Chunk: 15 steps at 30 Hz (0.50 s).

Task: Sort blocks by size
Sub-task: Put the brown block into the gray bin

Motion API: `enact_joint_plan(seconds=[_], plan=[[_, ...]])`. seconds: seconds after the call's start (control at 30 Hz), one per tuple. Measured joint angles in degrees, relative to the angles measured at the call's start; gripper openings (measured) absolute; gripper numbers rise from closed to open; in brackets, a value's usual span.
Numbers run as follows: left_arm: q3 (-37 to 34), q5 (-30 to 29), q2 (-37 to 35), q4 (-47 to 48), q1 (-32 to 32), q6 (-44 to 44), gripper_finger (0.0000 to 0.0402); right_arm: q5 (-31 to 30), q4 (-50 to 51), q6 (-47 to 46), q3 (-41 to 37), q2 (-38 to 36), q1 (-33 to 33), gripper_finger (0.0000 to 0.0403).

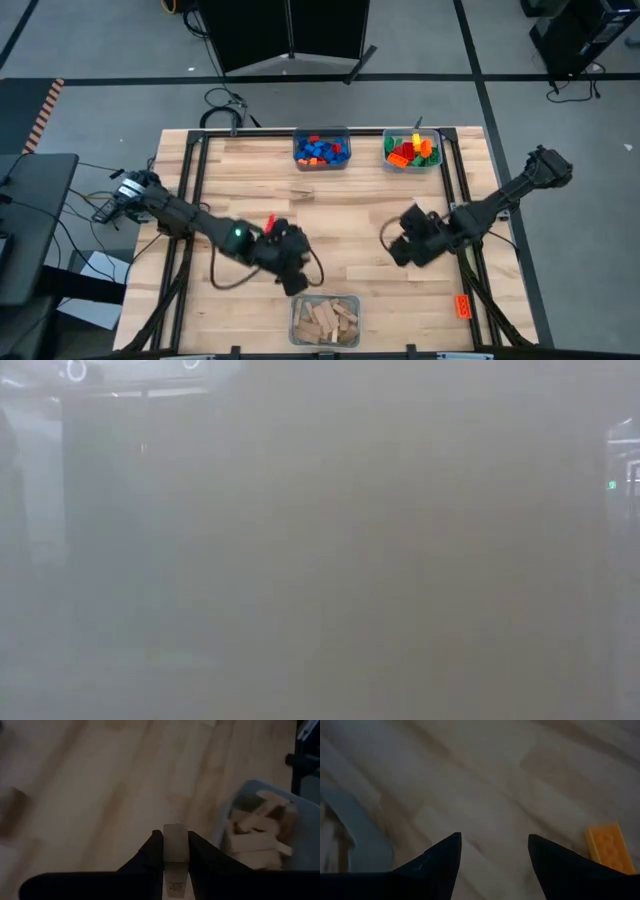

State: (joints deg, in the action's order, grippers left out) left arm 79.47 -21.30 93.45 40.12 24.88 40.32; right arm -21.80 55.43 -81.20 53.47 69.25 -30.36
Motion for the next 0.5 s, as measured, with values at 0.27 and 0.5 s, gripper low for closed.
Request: enact_joint_plan(seconds=[0.27,0.5], plan=[[14.4,1.0,14.1,5.5,6.2,14.1,0.0063,-2.6,7.7,-13.7,0.0,0.0,-17.1,0.0244],[27.6,6.6,24.3,13.7,6.7,22.9,0.0063,-5.9,9.5,-23.7,0.0,0.0,-26.7,0.0244]])
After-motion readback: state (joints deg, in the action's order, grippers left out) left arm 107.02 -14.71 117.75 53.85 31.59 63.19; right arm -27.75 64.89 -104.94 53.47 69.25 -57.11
